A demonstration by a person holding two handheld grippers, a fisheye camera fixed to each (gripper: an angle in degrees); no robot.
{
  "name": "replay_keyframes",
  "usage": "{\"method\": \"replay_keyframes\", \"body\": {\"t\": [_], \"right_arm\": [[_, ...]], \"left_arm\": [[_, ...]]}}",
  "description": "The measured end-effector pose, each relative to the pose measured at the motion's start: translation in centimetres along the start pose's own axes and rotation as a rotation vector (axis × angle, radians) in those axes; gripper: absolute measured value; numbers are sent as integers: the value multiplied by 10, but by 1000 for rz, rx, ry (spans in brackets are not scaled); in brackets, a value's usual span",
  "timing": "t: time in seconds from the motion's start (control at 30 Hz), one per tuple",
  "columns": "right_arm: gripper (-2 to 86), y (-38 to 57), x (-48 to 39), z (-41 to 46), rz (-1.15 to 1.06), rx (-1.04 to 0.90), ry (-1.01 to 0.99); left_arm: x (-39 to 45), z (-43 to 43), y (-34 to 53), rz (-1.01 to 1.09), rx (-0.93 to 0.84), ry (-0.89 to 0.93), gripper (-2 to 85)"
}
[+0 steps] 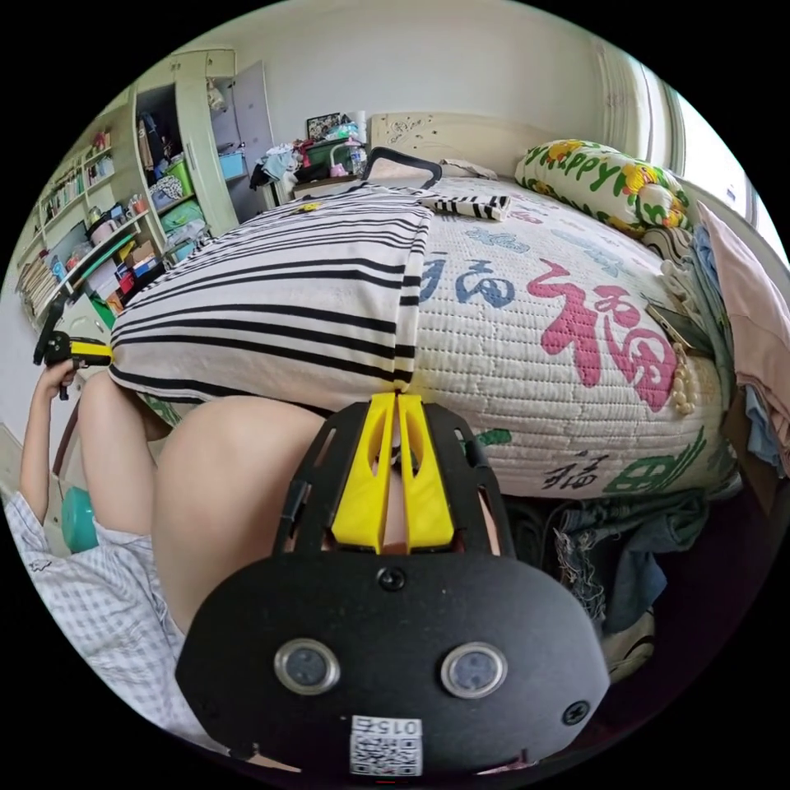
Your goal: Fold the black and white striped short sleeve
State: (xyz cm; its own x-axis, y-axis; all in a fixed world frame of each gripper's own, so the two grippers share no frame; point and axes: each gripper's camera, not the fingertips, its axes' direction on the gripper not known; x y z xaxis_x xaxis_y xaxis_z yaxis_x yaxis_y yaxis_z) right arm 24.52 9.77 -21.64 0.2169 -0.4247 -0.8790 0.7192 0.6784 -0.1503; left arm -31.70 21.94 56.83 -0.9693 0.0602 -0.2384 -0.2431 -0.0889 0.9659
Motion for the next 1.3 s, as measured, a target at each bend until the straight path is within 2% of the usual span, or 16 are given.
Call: {"method": "replay_keyframes", "body": {"t": [0.13, 0.23, 0.33, 0.4, 0.47, 0.53, 0.6, 0.67, 0.83, 0.97, 1.07, 1.13, 1.3], "right_arm": [[32, 10, 27, -14, 18, 14, -108], [29, 17, 61, -39, 96, 86, -122], [26, 10, 91, -65, 169, 211, -150], [29, -1, 102, -75, 174, 297, -188], [37, -28, 109, -75, 140, 376, -212], [44, -56, 111, -66, 127, 382, -193], [54, -89, 110, -53, 96, 365, -151], [69, -137, 105, -31, 10, 317, -72], [107, -230, 113, 23, -59, 167, 39], [89, -297, 129, 73, -100, 35, 26], [59, -329, 135, 114, -152, -103, -36], [40, -333, 143, 135, -134, -123, -51], [3, -335, 171, 128, -72, -31, -224]], "left_arm": [[-6, 6, 30, -3, 50, 11, 0], [-17, 2, 47, -13, -49, -110, 0], [-25, -24, 44, -2, -19, -202, 6], [-24, -49, 27, 6, 91, -229, 10], [-11, -82, -9, 28, 340, -262, 15], [4, -99, -48, 46, 503, -266, 21], [19, -108, -101, 78, 611, -200, 31], [39, -110, -188, 144, 663, -28, 50], [80, -73, -376, 179, 592, 254, 71], [113, -18, -507, 43, 538, 443, 90], [138, 25, -569, -25, 509, 509, 101], [154, 49, -600, -16, 463, 502, 101], [184, 96, -652, 69, 380, 461, 82]]}}
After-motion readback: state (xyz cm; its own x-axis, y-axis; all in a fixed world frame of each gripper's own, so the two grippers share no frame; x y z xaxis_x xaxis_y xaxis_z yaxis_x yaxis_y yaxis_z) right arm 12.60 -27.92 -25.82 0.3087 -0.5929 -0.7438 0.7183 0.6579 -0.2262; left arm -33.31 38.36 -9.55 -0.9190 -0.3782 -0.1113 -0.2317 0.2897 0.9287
